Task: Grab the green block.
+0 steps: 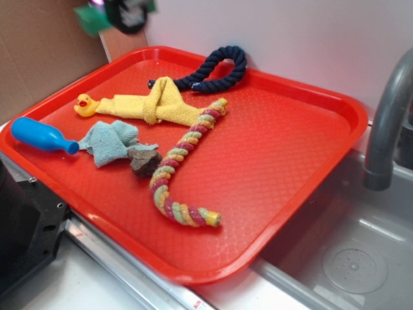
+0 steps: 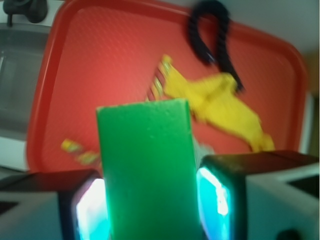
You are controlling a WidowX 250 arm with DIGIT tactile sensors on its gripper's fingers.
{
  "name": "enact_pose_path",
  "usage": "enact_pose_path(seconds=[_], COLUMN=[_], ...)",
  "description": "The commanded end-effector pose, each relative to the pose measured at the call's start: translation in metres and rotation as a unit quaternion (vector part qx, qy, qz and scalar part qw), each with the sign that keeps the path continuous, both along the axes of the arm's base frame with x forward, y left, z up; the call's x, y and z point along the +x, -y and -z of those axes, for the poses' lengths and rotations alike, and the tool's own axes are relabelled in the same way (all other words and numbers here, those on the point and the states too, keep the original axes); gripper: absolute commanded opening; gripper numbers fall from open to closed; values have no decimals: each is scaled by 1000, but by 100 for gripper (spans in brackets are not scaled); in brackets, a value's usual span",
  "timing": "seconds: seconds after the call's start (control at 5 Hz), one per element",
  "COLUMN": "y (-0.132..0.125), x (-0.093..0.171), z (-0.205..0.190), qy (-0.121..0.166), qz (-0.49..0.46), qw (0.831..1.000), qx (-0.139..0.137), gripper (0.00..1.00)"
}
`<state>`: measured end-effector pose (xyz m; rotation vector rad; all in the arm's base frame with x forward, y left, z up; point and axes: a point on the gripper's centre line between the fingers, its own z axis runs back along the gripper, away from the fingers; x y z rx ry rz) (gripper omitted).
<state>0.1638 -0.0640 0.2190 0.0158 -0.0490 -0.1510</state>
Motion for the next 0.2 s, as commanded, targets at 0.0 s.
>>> enact_pose_path(seconds=[0.0], y=[8], x=[-15], z=[-36], qy=[13], qz=[-117], qw=[993], qx=[-12], gripper=[0])
